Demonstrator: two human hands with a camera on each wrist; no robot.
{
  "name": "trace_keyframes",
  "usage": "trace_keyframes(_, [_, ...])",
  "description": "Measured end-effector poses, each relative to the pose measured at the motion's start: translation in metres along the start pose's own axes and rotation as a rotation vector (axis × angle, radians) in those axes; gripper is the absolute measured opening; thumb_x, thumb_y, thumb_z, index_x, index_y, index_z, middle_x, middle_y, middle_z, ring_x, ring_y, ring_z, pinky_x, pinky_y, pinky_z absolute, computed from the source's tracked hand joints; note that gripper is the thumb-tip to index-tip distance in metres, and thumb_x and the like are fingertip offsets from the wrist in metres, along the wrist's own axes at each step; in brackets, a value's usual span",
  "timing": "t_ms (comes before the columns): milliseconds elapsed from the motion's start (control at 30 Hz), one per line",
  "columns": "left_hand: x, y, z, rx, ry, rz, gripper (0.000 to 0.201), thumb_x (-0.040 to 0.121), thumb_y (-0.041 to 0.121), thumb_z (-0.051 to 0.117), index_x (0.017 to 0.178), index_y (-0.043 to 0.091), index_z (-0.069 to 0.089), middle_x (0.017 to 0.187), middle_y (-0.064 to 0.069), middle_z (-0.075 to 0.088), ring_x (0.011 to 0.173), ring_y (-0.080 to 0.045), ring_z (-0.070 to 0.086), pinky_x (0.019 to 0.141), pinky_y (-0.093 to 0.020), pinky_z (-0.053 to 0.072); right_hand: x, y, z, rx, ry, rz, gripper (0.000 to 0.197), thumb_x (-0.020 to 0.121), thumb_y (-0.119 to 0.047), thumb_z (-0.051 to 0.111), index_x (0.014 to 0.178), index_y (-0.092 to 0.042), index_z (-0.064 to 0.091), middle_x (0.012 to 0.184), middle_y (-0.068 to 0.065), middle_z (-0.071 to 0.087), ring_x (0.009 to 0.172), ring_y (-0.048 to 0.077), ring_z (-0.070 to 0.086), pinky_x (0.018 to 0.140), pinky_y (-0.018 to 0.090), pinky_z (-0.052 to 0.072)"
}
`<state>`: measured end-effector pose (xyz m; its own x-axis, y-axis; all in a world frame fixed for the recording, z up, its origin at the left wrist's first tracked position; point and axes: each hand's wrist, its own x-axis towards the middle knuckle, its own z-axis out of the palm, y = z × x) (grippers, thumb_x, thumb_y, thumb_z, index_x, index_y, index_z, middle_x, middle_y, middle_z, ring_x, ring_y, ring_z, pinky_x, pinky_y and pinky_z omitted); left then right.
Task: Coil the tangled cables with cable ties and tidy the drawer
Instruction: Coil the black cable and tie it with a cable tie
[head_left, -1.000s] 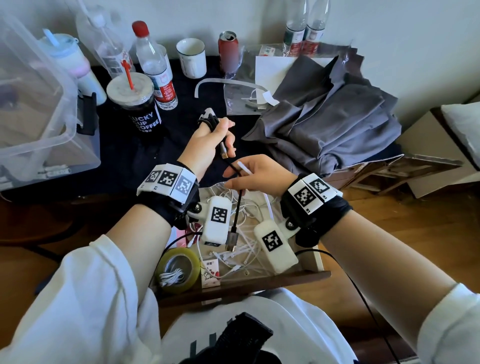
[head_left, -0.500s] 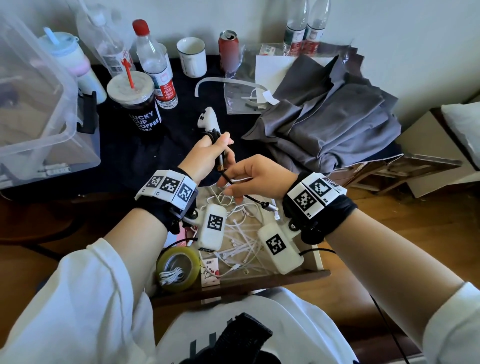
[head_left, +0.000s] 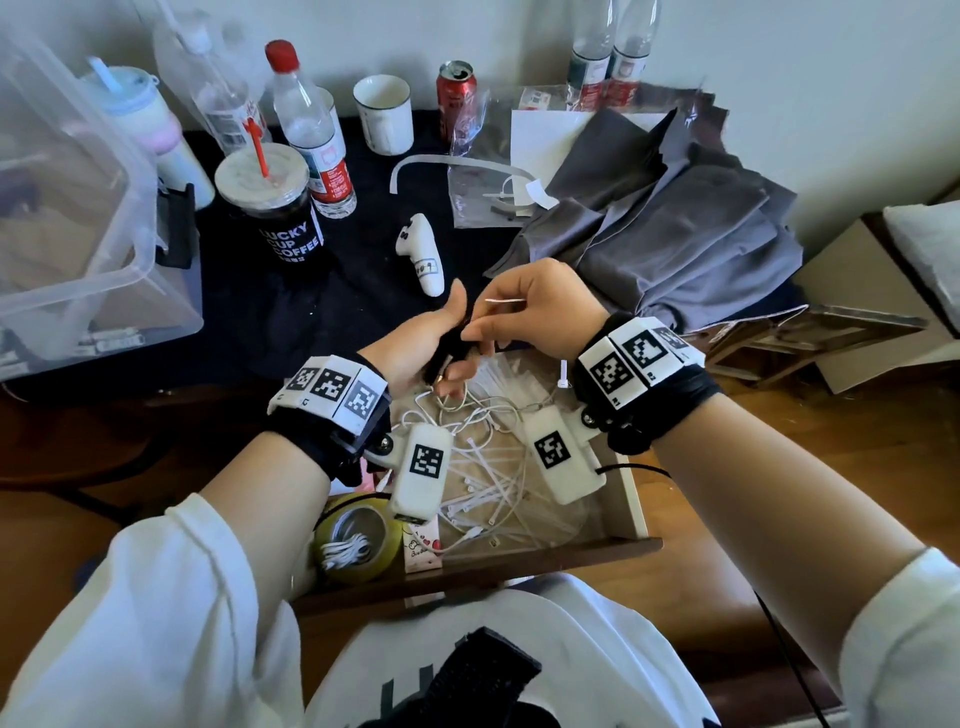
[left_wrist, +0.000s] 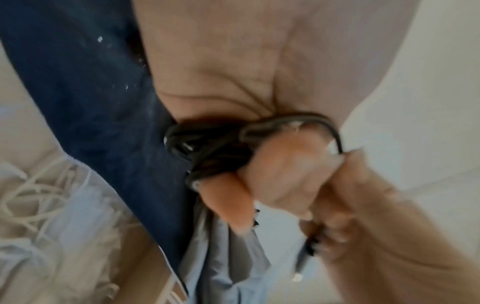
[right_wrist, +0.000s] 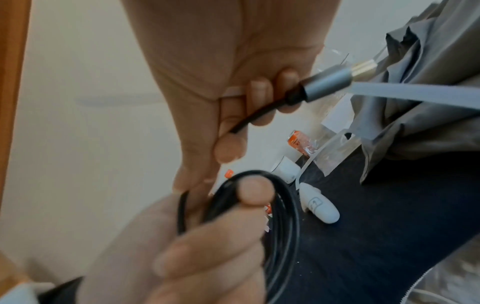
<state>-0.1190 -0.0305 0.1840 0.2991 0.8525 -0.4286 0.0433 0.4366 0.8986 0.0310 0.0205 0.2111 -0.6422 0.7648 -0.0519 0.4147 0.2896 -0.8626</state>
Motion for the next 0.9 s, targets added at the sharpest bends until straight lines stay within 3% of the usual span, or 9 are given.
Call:
trace_keyframes(133, [-0.005,0.007,0.002,-0.14,-0.035,0.015,0.075,0.087,0.067,0.009,0.07,0.005,0.048,0.035,0.001,0.032,0.026,-0.011,0.026,0.04,-0.021,0.035,0.002,0.01,-0.001,0.028,0.143,0.04,0.02,0.071,-0.025,0.078,0.062,-0.02,0.061,0.055,-0.004,0.061,0.05,0.0,0.052,0.059,0.014,0.043])
trace_keyframes(300, [-0.009,0.012,-0.006,-0.325,-0.051,0.075,0.063,0.084,0.064,0.023,0.06,0.013,0.051,0.031,0.006,0.028,0.022,-0.008,0.024,0.039,-0.022,0.033,0.001,0.02,0.0,0.14,0.203,0.032,0.02,0.08,-0.021,0.071,0.066,-0.02,0.058,0.059,-0.003,0.063,0.049,0.003,0.047,0.053,0.015,0.037])
trace_keyframes(367, [-0.011,0.013,-0.006,-0.385,-0.047,0.105,0.058,0.083,0.061,0.029,0.053,0.016,0.052,0.03,0.007,0.026,0.022,-0.007,0.023,0.037,-0.021,0.033,0.001,0.019,0.001,0.204,0.185,0.059,0.021,0.083,-0.019,0.068,0.066,-0.017,0.056,0.06,-0.001,0.063,0.047,0.006,0.046,0.049,0.017,0.037])
trace_keyframes(467, [-0.011,0.018,-0.001,-0.512,-0.019,0.15,0.063,0.09,0.058,0.027,0.047,0.018,0.048,0.027,0.008,0.023,0.021,-0.006,0.021,0.034,-0.019,0.032,0.001,0.014,0.008,0.462,0.1,0.152,0.026,0.089,-0.01,0.058,0.066,-0.011,0.046,0.051,-0.002,0.058,0.033,0.003,0.036,0.036,0.014,0.027])
trace_keyframes(567, [-0.009,0.022,0.0,-0.605,-0.014,0.153,0.073,0.094,0.06,0.018,0.041,0.019,0.047,0.025,0.008,0.021,0.019,-0.006,0.021,0.032,-0.019,0.031,-0.001,0.008,0.01,0.658,0.018,0.216,0.013,0.094,-0.01,0.049,0.082,-0.01,0.044,0.045,-0.003,0.057,0.029,0.002,0.033,0.034,0.012,0.023])
trace_keyframes(600, [-0.009,0.022,-0.001,-0.609,-0.023,0.157,0.074,0.094,0.061,0.016,0.04,0.02,0.047,0.024,0.008,0.022,0.019,-0.006,0.021,0.032,-0.019,0.031,-0.002,0.006,0.008,0.667,-0.014,0.224,0.002,0.094,-0.011,0.048,0.093,-0.011,0.047,0.047,-0.003,0.057,0.03,0.001,0.035,0.035,0.013,0.025])
trace_keyframes(667, [-0.008,0.022,-0.002,-0.597,-0.035,0.154,0.076,0.094,0.063,0.014,0.039,0.02,0.047,0.024,0.008,0.022,0.018,-0.006,0.022,0.032,-0.018,0.031,-0.002,0.005,0.005,0.624,-0.069,0.204,0.011,0.095,-0.013,0.046,0.105,-0.011,0.05,0.054,0.001,0.057,0.032,0.002,0.033,0.036,0.014,0.024])
trace_keyframes(733, [-0.008,0.021,-0.002,-0.583,-0.018,0.142,0.078,0.092,0.065,0.012,0.039,0.02,0.046,0.024,0.008,0.021,0.019,-0.006,0.021,0.032,-0.018,0.03,-0.002,0.003,0.004,0.545,-0.089,0.182,0.009,0.096,-0.014,0.045,0.098,-0.011,0.054,0.056,0.003,0.056,0.032,0.002,0.03,0.037,0.015,0.023])
trace_keyframes(900, [-0.002,0.02,0.0,-0.549,0.118,0.131,0.073,0.092,0.068,0.019,0.046,0.017,0.044,0.028,0.007,0.022,0.021,-0.007,0.019,0.032,-0.018,0.029,0.0,0.004,0.011,0.386,-0.01,0.192,0.016,0.096,-0.02,0.047,0.083,-0.01,0.05,0.062,0.01,0.051,0.032,0.0,0.041,0.037,0.013,0.031])
